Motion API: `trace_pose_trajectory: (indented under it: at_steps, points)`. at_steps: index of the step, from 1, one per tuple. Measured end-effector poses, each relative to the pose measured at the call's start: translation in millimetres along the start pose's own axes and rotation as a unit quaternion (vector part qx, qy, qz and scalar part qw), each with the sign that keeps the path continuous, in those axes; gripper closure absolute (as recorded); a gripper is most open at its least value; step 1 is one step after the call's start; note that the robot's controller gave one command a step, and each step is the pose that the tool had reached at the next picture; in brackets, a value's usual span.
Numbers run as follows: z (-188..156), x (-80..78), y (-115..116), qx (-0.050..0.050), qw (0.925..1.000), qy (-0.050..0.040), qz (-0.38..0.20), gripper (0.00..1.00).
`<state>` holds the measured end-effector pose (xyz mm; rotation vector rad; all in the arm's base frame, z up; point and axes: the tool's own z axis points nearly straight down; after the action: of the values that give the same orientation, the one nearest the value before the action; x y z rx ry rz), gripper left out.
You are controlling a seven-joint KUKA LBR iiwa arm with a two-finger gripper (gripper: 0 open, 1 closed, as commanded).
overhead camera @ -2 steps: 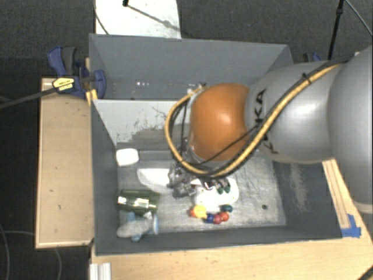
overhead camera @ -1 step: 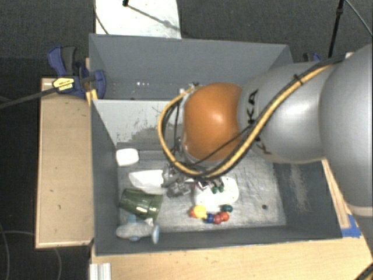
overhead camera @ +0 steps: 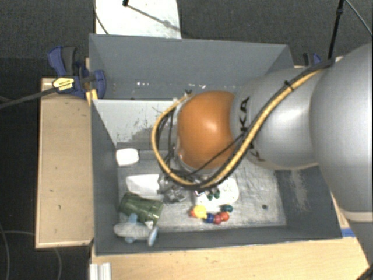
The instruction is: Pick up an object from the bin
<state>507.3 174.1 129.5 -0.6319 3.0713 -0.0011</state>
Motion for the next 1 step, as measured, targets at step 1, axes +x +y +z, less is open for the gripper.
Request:
trace_pose_trajectory:
  at_steps: [1]
  points:
    - [3.4, -12.9, 5.2, -0.001, 1.0, 0.0011, -0.006, 1.0]
